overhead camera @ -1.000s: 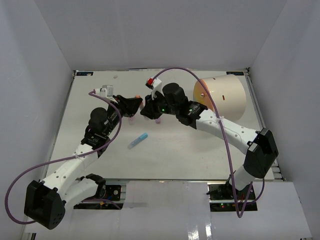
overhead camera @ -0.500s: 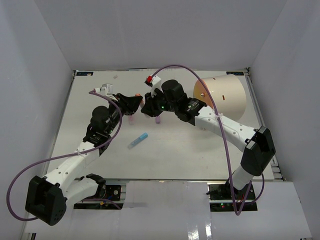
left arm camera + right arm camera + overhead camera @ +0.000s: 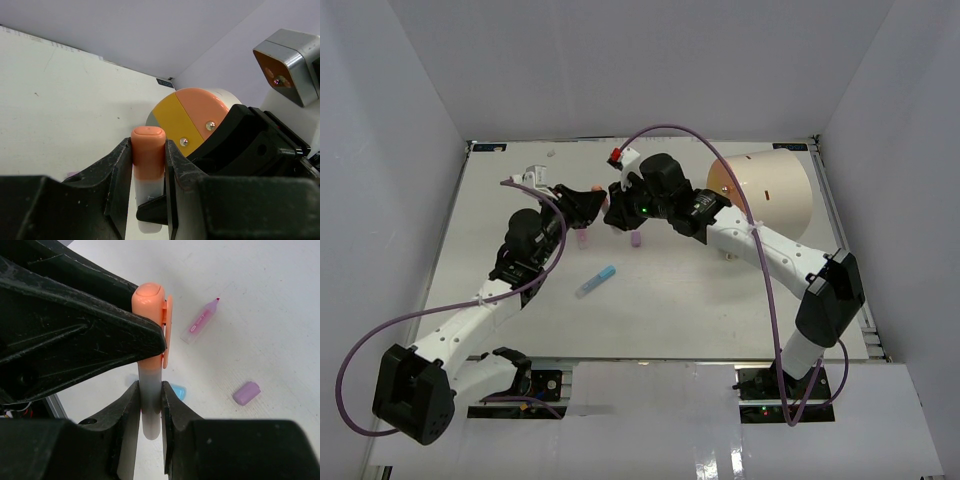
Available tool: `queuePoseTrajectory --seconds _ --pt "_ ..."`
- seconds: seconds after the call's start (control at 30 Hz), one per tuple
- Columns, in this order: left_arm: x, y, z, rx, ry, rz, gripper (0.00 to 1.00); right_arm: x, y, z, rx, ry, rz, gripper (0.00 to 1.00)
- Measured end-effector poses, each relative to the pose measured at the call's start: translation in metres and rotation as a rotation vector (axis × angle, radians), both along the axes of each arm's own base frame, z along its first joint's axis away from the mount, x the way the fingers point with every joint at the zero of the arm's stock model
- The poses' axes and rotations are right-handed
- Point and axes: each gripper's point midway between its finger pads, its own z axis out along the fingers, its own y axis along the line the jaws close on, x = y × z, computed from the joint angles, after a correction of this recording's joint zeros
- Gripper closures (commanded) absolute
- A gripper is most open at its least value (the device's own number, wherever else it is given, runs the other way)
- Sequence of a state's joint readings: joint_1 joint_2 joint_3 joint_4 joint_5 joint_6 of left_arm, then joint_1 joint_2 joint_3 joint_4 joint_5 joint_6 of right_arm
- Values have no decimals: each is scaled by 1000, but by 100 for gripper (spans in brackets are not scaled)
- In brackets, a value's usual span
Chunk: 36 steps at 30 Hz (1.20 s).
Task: Sort the stationery into containers
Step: Close the pen cap on the pen, then place the pen at the center of the board.
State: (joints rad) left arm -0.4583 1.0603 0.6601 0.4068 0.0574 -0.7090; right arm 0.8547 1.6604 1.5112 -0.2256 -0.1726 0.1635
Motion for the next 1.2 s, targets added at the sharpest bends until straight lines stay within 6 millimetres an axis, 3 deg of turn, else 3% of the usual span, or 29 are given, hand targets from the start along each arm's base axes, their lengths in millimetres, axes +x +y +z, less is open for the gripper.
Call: queuePoseTrajectory --seconds 0.27,0.53,0.73,0.83,0.87,1.0,1.2 --pt "2 1 4 16 41 30 76 1 -1 0 4 -2 3 92" --pt "6 -7 16 59 88 23 70 3 -12 7 100 -65 -24 92" --pt "11 -14 28 57 93 -1 58 4 -24 17 166 -121 -66 92" --pt "17 -18 34 58 87 -14 41 9 -28 22 193 -142 -87 92" --pt "18 -19 35 59 86 -15 41 10 -29 23 200 -149 -93 92" --pt "27 -23 31 86 89 -24 23 14 -30 27 230 -165 -106 92" --pt "32 -22 20 128 97 -17 13 13 -32 20 242 -149 -112 92"
